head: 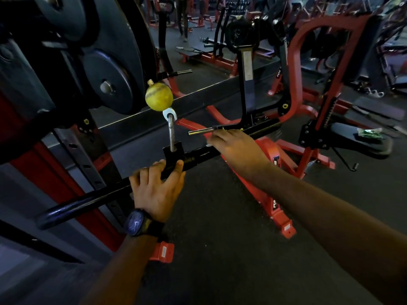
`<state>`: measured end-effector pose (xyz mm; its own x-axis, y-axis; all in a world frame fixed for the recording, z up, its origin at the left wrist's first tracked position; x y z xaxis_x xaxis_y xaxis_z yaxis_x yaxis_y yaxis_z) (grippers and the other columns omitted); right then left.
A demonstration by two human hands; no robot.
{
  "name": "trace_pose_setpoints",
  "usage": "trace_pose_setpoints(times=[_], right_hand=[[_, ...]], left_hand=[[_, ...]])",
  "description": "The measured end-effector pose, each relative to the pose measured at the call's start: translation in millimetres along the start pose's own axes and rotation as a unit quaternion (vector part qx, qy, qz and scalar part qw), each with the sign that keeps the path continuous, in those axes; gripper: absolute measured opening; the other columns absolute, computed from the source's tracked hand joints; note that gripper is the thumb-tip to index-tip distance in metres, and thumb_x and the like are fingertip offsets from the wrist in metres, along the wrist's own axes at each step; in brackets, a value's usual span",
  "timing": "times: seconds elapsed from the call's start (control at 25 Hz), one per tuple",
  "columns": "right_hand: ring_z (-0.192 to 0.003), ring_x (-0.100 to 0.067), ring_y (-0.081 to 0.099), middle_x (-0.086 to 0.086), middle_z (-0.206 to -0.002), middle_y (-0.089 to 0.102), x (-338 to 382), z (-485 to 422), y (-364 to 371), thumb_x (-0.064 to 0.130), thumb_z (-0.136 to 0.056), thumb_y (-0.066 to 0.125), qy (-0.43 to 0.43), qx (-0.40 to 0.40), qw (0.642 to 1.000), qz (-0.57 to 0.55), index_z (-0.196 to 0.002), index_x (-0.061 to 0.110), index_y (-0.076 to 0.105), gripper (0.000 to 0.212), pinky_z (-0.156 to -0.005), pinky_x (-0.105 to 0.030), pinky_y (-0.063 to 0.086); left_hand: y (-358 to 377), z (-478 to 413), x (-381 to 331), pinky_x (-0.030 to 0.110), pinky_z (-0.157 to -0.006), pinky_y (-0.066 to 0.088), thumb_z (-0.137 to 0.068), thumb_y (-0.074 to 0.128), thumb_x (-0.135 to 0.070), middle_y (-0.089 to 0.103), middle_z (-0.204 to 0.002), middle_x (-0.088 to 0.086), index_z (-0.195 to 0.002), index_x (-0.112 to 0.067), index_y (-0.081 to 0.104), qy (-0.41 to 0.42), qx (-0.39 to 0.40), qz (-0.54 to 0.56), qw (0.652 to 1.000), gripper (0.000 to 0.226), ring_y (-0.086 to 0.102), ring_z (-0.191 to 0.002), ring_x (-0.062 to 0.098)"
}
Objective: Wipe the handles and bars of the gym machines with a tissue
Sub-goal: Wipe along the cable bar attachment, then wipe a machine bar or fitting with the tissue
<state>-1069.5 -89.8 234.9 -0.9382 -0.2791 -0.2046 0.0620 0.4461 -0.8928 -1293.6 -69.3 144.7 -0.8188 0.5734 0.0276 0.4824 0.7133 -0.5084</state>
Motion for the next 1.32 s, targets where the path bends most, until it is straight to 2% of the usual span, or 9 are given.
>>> trace_pose_setpoints(times=[0.28,0.36,0.52,0.72,0.96,1.08,1.16,1.24,1.32], right_hand=[[-0.103,-0.039,0.064,-0.017,-0.118,0.063,-51.9,15.7,-9.7,0.006,-0.088,0.057,0.132,0.033,0.990,0.044,-0.116,0.005,0.066,0.029,-0.086,-0.047,0.053],[-0.100,-0.041,0.064,-0.019,-0.116,0.062,-61.5,21.5,-8.5,0.006,-0.087,0.052,0.160,0.025,0.986,0.048,-0.115,0.002,0.066,0.031,-0.084,-0.049,0.052],[-0.093,-0.039,0.064,-0.017,-0.105,0.064,-74.1,29.4,-4.1,0.002,-0.080,0.066,0.200,0.017,0.977,0.066,-0.109,0.003,0.066,0.029,-0.081,-0.047,0.052],[-0.099,-0.037,0.055,-0.019,-0.106,0.062,-76.8,44.7,-4.7,-0.002,-0.080,0.064,0.268,0.001,0.959,0.097,-0.107,0.001,0.065,0.027,-0.082,-0.044,0.053],[-0.115,-0.034,0.051,-0.017,-0.124,0.057,-33.2,53.1,-8.5,-0.006,-0.083,0.057,0.364,-0.083,0.927,-0.031,-0.122,0.000,0.062,0.040,-0.097,-0.038,0.045],[-0.108,-0.020,0.058,-0.010,-0.115,0.064,8.9,49.9,-10.1,0.002,-0.091,0.059,0.409,-0.187,0.879,-0.161,-0.115,0.004,0.068,0.025,-0.093,-0.011,0.037],[-0.101,-0.007,0.056,-0.005,-0.113,0.064,39.5,41.6,-14.1,0.007,-0.092,0.061,0.433,-0.219,0.832,-0.268,-0.115,0.006,0.070,0.025,-0.083,0.003,0.033],[-0.099,-0.002,0.056,-0.005,-0.113,0.066,63.9,32.3,-16.2,0.008,-0.091,0.065,0.417,-0.227,0.815,-0.332,-0.117,0.006,0.070,0.027,-0.082,0.002,0.036],[-0.101,-0.006,0.061,-0.005,-0.112,0.069,87.9,26.0,-20.6,0.007,-0.090,0.067,0.379,-0.232,0.819,-0.363,-0.116,0.007,0.071,0.026,-0.088,-0.008,0.045]], left_hand=[[11.1,-6.0,-3.0,0.052,-0.078,0.044,-0.091,0.057,-0.041,0.062,-0.107,0.016,-0.122,-0.026,0.055,0.003,0.011,-0.003,1.000,0.035,0.055,-0.088,0.035],[11.4,-6.5,-1.7,0.053,-0.077,0.043,-0.090,0.057,-0.041,0.061,-0.108,0.017,-0.122,-0.026,0.056,0.001,0.008,0.000,1.000,0.035,0.049,-0.090,0.034],[11.1,-11.2,0.3,0.055,-0.080,0.043,-0.090,0.054,-0.040,0.060,-0.109,0.018,-0.123,-0.025,0.054,0.008,0.020,0.015,1.000,0.036,0.050,-0.092,0.035],[11.6,-17.9,1.0,0.058,-0.080,0.045,-0.091,0.051,-0.039,0.062,-0.108,0.021,-0.123,-0.025,0.051,0.016,0.036,0.035,0.999,0.035,0.058,-0.089,0.041],[21.5,-21.1,1.4,0.054,-0.079,0.043,-0.093,0.055,-0.037,0.056,-0.107,0.016,-0.123,-0.023,0.054,0.019,0.020,0.047,0.999,0.033,0.054,-0.087,0.038],[18.7,-29.4,-0.5,0.057,-0.080,0.046,-0.091,0.063,-0.030,0.059,-0.110,0.019,-0.119,-0.017,0.067,0.001,0.056,0.099,0.993,0.031,0.054,-0.091,0.040],[9.3,-33.6,-0.6,0.053,-0.082,0.050,-0.092,0.057,-0.030,0.062,-0.111,0.018,-0.115,-0.012,0.071,0.007,0.071,0.136,0.988,0.032,0.054,-0.096,0.039],[-5.4,-39.9,0.7,0.050,-0.082,0.052,-0.093,0.050,-0.030,0.063,-0.108,0.015,-0.112,-0.009,0.072,0.013,0.084,0.168,0.982,0.035,0.056,-0.097,0.037],[-28.3,-40.1,4.9,0.049,-0.080,0.053,-0.094,0.048,-0.030,0.065,-0.104,0.013,-0.110,-0.008,0.072,-0.012,0.096,0.177,0.979,0.037,0.059,-0.093,0.036]])
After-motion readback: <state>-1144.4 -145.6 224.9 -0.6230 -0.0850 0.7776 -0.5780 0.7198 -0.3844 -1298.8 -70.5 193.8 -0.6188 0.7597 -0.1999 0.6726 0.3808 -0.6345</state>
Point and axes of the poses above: each hand's wrist, its own z-axis away from the middle knuckle, its own y-axis out of the palm, x = y × z, the point moved 1 cm from there along -z, towards the middle knuckle
